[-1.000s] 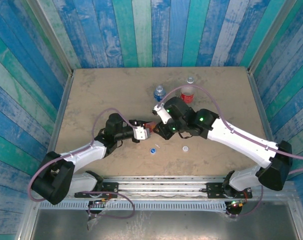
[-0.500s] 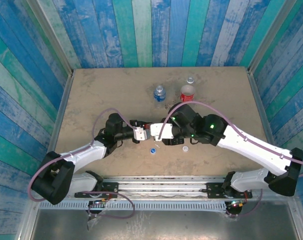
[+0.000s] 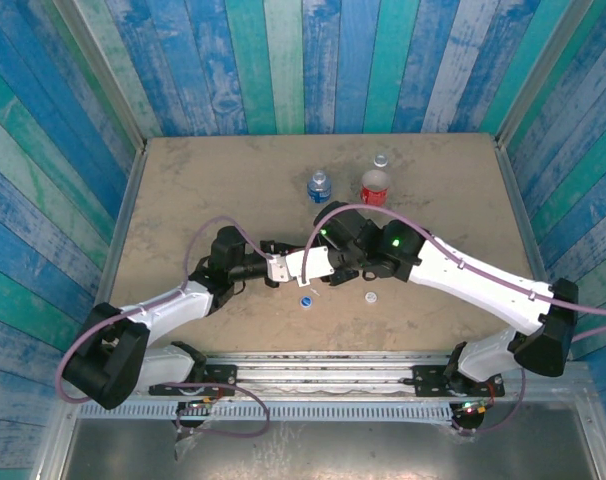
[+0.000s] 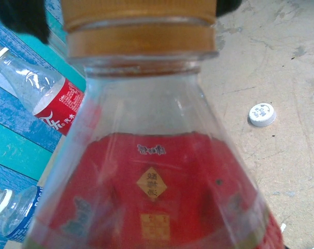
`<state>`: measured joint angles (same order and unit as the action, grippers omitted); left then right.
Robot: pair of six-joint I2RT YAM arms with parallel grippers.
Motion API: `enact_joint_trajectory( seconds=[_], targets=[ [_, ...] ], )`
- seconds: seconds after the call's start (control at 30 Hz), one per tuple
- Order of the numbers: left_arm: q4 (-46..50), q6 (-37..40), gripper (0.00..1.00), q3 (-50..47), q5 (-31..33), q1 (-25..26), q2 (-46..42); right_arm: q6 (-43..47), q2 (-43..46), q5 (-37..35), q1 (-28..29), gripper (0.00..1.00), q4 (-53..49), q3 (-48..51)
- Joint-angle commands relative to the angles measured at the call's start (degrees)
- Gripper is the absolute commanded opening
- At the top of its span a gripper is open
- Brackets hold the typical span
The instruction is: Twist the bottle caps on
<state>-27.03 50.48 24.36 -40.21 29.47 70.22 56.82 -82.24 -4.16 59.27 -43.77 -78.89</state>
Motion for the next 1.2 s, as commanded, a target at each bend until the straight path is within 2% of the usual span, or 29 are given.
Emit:
enact_joint_trajectory(
  seconds=[0.0,0.33,0.5,0.57,0.73,0.83,0.97,1.07,1.17],
  targets=[
    [-1.22,-0.38,0.45,0.7,-1.05,0.15,-0.61,1.63,-0.46,-0.68,0.41,0.44,-2.41,-1.66],
    [-0.92,-0.55,0.45,1.13,-1.06,0.16,-0.08,-3.11,-1.57,1.68,0.4,0.31,-1.88,-2.23],
    [-0.9,-0.56,0.45,1.18,-0.94,0.15,0.0,-10.14,-0.05,4.0,0.36,0.16,0.77,-0.39],
    [-0.79,-0.56,0.45,1.3,-0.85,0.15,0.05,-19.4,0.87,2.73,0.39,0.11,5.11,1.12],
    [-0.31,-0.64,0.45,1.3,-0.18,0.14,-0.25,-43.71,1.11,1.02,-0.06,0.06,7.07,0.59],
    [-0.31,-0.64,0.45,1.39,0.2,0.15,-0.18,-61.78,1.12,2.26,-1.49,0.03,8.0,0.15],
    [-0.35,-0.64,0.45,1.32,0.52,0.14,-0.3,-82.62,2.09,10.47,-5.67,0.02,6.94,1.66],
    [-0.57,-0.64,0.45,1.3,0.32,0.15,-0.21,-87.02,3.25,17.75,-8.9,0.01,7.32,3.39],
    [-0.53,-0.72,0.45,1.33,-0.05,0.15,-0.32,-79.72,4.72,18.47,-9.36,0.09,7.17,4.07]
  ],
)
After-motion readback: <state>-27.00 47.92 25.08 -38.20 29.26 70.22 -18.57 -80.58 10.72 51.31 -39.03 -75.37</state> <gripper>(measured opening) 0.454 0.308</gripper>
